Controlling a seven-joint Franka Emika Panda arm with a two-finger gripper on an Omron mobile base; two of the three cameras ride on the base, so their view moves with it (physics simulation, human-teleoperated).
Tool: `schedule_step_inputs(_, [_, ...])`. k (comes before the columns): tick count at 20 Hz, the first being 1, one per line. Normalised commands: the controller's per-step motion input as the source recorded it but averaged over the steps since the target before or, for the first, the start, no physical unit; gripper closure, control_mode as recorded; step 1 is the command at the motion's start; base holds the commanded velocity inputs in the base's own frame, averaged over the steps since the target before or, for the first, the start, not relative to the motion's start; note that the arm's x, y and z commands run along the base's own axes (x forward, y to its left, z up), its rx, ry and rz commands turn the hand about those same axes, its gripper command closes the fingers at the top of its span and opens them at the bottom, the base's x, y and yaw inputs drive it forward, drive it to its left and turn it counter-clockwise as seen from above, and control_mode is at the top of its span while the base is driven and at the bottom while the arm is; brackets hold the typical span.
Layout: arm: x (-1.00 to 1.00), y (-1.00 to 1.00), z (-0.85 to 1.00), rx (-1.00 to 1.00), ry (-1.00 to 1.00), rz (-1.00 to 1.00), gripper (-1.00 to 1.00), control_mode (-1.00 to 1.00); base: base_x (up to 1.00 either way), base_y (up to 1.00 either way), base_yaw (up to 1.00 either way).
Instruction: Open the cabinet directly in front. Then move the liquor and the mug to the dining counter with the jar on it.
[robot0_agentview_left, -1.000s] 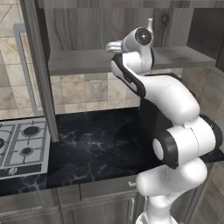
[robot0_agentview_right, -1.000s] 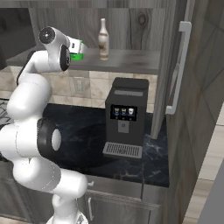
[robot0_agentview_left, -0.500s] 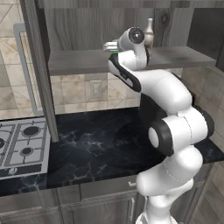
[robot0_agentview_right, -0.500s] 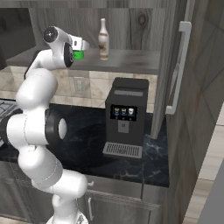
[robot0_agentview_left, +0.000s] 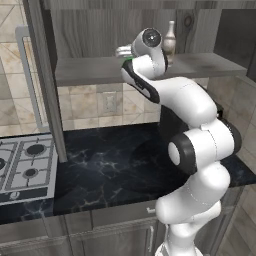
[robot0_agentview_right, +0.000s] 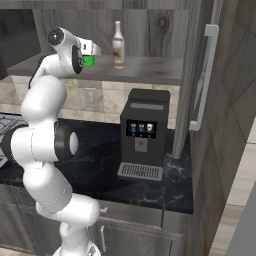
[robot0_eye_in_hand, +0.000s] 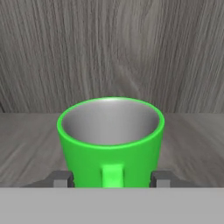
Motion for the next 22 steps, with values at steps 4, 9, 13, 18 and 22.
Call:
schedule_step_inputs(4, [-0.02, 0.00, 0.00, 0.00, 0.00, 0.00, 1.00, -1.00, 0.00, 0.00, 0.00])
schedule_step_inputs(9, [-0.64, 0.00, 0.00, 0.00, -0.12, 0.00, 1.00, -1.00, 0.00, 0.00, 0.00])
schedule_step_inputs(13, [-1.00, -0.08, 0.00, 0.00, -0.19, 0.00, 1.00, -1.00, 0.00, 0.00, 0.00])
schedule_step_inputs(18, [-1.00, -0.24, 0.10, 0.03, -0.18, 0.00, 1.00, -1.00, 0.00, 0.00, 0.00])
schedule_step_inputs(22, [-1.00, -0.29, 0.33, 0.07, -0.05, -0.02, 1.00, -1.00, 0.00, 0.00, 0.00])
